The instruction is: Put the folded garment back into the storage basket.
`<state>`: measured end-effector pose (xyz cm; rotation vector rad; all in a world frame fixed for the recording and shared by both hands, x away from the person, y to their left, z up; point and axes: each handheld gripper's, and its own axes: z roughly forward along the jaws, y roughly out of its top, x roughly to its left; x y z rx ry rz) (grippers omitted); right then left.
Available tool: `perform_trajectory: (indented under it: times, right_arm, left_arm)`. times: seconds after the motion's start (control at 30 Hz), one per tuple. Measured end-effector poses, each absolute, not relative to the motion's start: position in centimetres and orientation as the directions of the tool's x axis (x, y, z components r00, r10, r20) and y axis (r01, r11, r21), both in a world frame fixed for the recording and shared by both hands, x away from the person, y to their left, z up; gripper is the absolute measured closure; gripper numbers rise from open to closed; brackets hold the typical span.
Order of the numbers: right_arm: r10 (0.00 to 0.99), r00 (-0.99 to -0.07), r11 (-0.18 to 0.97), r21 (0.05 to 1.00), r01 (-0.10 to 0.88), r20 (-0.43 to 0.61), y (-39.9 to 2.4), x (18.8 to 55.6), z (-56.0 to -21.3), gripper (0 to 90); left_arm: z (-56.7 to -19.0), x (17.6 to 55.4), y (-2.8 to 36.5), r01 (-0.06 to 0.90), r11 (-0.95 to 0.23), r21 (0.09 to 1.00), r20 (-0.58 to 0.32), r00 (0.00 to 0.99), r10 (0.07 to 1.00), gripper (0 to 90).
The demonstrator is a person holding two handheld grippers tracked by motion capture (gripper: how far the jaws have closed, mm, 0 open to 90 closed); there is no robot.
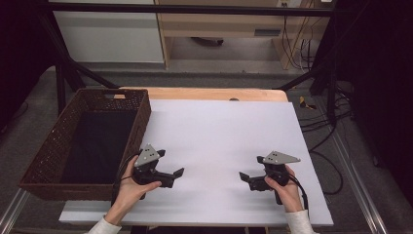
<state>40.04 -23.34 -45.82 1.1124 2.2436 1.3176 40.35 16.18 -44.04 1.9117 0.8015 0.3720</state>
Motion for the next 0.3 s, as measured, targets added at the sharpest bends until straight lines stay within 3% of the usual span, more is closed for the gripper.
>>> perform_trajectory:
  times: [0.3]
  right_arm:
    - [0.761,-0.635,0.264,0.833,0.486,0.129,-24.5,39.5,-47.0,6.1]
  left_arm:
    - [-45.5,40.2,15.5,0.378,-0.331,0.864,-0.078,0.752,0.655,2.4]
